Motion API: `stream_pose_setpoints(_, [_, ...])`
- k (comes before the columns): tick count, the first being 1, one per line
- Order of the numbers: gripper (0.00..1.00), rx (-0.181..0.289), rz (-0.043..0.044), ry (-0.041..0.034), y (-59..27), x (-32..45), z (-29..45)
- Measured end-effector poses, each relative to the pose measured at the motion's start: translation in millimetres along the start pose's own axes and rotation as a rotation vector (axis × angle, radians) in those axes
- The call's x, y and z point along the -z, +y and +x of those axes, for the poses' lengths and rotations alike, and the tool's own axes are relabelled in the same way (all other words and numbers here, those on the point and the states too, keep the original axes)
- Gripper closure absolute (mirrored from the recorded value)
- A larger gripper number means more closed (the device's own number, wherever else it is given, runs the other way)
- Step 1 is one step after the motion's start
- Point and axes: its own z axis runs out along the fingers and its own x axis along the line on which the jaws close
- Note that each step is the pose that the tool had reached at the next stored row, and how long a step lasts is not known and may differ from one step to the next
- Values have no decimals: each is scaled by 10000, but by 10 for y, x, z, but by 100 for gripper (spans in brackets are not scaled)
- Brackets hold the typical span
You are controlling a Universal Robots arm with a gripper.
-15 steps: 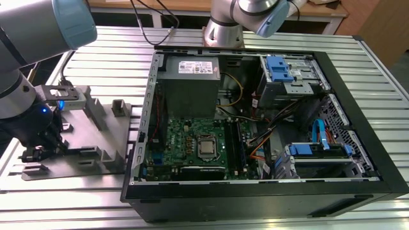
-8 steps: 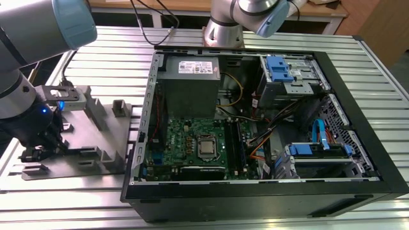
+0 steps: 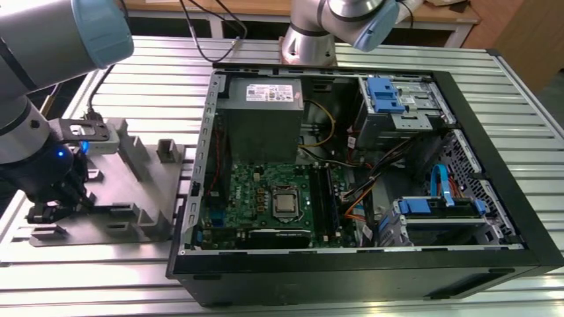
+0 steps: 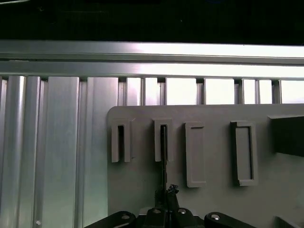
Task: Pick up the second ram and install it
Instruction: 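Pick up the second ram and move it above second insertion slot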
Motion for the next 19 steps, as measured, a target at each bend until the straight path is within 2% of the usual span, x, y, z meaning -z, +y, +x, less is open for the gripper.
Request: stream_pose_setpoints(19, [92,1,-2,0,1,38,-1])
